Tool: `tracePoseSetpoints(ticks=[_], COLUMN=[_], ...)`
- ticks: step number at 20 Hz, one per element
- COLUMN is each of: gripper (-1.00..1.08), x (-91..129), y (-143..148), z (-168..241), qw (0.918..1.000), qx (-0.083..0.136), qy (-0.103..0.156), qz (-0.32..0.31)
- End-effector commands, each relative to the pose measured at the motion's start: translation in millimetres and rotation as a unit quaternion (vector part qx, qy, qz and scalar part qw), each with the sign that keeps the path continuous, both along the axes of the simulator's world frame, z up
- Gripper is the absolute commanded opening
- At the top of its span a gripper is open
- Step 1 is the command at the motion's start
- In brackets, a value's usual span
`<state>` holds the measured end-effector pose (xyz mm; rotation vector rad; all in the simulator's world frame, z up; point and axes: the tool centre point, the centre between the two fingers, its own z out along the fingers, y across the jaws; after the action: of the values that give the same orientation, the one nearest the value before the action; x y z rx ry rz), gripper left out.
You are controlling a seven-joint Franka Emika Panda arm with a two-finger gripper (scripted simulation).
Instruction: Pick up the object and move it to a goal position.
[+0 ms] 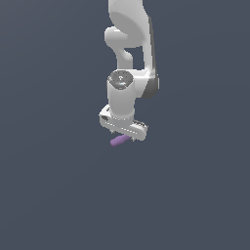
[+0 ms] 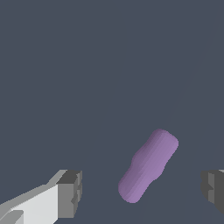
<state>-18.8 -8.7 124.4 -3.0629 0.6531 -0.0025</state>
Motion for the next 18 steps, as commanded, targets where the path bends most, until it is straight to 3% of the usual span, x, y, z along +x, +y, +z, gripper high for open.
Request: tracePoseSetpoints(ticks=[1,7,18], gripper=[1.00,1.00,1.00], x=[-5,-18,-39], y=[-1,-5,-12], z=[-8,-25,-48], qw=[0.9993,0.9916,0.9655], qx=[0.001,0.000,-0.002], qy=[0.001,0.002,0.003], qz=[-0.039,-0.129,-0.260])
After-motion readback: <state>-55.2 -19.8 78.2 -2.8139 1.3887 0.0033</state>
